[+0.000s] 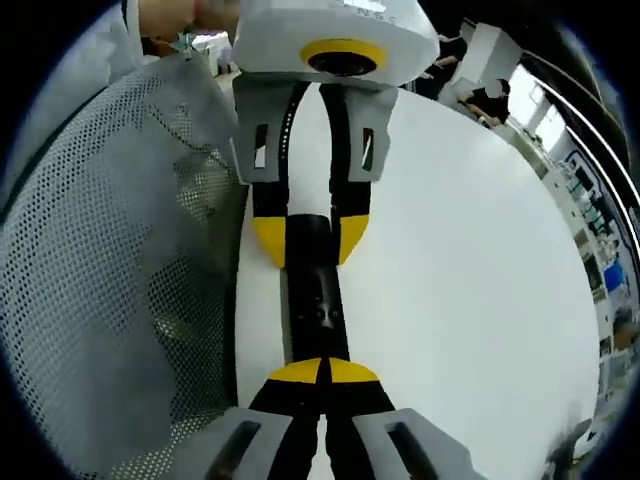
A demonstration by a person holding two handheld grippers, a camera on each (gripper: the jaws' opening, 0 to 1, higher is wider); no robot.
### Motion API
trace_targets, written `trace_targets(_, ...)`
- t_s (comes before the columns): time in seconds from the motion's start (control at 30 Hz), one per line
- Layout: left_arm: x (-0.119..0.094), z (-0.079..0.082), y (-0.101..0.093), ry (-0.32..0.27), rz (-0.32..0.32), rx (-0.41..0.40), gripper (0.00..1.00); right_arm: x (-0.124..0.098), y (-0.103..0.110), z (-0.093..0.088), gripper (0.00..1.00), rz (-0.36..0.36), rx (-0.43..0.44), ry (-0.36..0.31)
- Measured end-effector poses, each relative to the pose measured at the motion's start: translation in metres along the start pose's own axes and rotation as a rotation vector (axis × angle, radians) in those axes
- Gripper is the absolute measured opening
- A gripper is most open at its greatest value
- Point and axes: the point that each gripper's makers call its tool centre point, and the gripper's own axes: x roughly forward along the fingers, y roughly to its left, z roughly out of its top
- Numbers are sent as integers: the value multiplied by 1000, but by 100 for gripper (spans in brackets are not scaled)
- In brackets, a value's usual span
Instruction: Press the specified remote control buttons in sequence, fully releasing each button before pressing the next.
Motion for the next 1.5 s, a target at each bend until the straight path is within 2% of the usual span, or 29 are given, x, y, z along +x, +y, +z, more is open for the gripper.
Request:
trace_targets(0.1,0,0,0,2,2,-3,24,-2,1,2,0,27,158,-101)
trace_targets(0.13,0,0,0,2,1,-4,24,-2,2,2,1,35,170,-116)
trace_targets(0.2,0,0,0,1,0,-4,24,-1,-6,-1,9,-17,68,-111)
trace_targets(0.23,0,0,0,1,-1,-4,24,-2,-7,0,11,-38,56,-117)
trace_targets(0.33,0,0,0,2,0,-6,24,0,-1,3,9,14,54,-125)
trace_targets(0.37,0,0,0,1,1,-6,24,0,0,0,8,26,25,-98)
trace_targets(0.4,0,0,0,0,1,-5,24,0,3,5,7,51,1,-121)
trace_targets(0.43,0,0,0,-3,1,-7,24,0,1,3,7,41,-25,-103)
trace_targets(0.53,0,0,0,-9,0,-4,24,1,3,4,7,77,-122,-69)
trace_targets(0.63,0,0,0,-16,1,-2,24,3,3,4,7,99,-120,-16)
trace_targets(0.67,0,0,0,-19,1,-5,24,3,3,3,7,113,-124,21)
trace_targets(0.8,0,0,0,-17,0,-4,24,5,1,4,7,135,-40,110)
trace_targets(0.93,0,0,0,-23,-2,-1,24,5,0,4,7,139,-21,112)
trace_targets(1.0,0,0,1,-28,-3,-2,24,5,0,4,7,144,35,81)
trace_targets(1.1,0,0,1,-38,-2,-8,24,4,1,7,7,116,-68,-36)
trace_targets(1.13,0,0,1,-41,-1,-9,24,4,0,6,7,102,-16,-65)
trace_targets(1.17,0,0,1,-45,0,-12,24,3,1,6,7,86,-2,-112)
trace_targets(1.2,0,0,1,-48,0,-13,24,2,1,6,7,78,-29,-140)
trace_targets(1.37,0,0,1,-57,-2,-9,24,4,2,7,8,68,-51,-193)
trace_targets(1.43,0,0,1,-59,-4,-7,24,5,1,10,9,83,-57,-194)
trace_targets(1.5,0,0,1,-61,-4,-7,24,6,3,12,10,109,-113,-167)
